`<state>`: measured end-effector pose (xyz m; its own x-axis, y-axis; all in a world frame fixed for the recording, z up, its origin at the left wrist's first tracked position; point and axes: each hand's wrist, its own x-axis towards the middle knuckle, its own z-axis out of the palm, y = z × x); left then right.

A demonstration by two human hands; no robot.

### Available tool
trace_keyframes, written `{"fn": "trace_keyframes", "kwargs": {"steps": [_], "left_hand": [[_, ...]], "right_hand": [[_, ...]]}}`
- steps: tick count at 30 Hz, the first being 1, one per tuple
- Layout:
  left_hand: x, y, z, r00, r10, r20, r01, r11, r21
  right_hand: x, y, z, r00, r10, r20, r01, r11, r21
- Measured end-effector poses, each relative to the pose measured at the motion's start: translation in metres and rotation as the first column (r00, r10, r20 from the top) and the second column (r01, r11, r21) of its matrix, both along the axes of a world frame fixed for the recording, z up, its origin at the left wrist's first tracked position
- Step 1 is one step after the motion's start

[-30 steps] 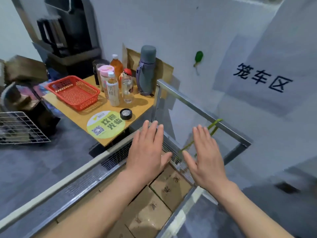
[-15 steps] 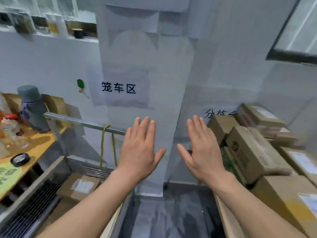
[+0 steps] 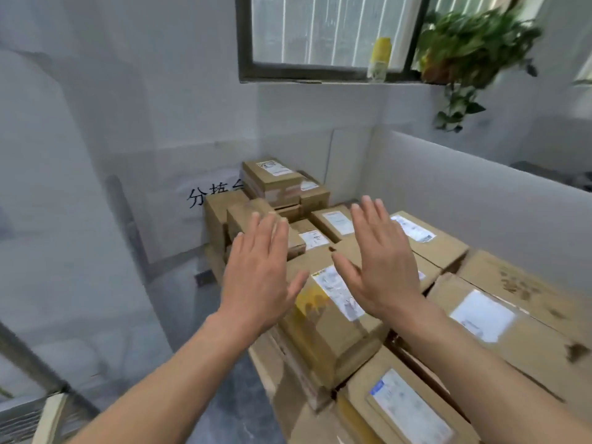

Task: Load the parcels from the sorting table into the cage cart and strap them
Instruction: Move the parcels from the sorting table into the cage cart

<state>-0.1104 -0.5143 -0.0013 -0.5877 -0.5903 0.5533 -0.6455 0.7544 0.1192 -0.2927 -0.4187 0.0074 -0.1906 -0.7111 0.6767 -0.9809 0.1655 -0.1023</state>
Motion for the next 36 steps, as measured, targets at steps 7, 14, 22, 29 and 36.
{"fn": "trace_keyframes", "kwargs": {"steps": [7, 14, 22, 29, 36], "left_hand": [[-0.095, 0.058, -0.015, 0.976, -0.216, 0.017, 0.215, 0.976, 0.041], [-0.125, 0.106, -0.046, 0.933, -0.346, 0.1, 0.32, 0.924, 0.212], [-0.152, 0.137, -0.07, 0.89, -0.451, 0.062, 0.405, 0.847, 0.346], [-0.195, 0.141, -0.082, 0.888, -0.46, 0.028, 0.366, 0.74, 0.564], [-0.217, 0.141, -0.091, 0.911, -0.41, 0.05, 0.263, 0.67, 0.694]], "right_hand": [[-0.073, 0.1, -0.017, 0.958, -0.283, 0.04, 0.279, 0.957, 0.086], [-0.092, 0.158, -0.055, 0.901, -0.414, 0.133, 0.379, 0.897, 0.228], [-0.113, 0.202, -0.075, 0.785, -0.566, 0.251, 0.476, 0.811, 0.341], [-0.126, 0.236, -0.09, 0.537, -0.7, 0.471, 0.531, 0.714, 0.456], [-0.131, 0.242, -0.098, 0.386, -0.638, 0.666, 0.459, 0.759, 0.462]]}}
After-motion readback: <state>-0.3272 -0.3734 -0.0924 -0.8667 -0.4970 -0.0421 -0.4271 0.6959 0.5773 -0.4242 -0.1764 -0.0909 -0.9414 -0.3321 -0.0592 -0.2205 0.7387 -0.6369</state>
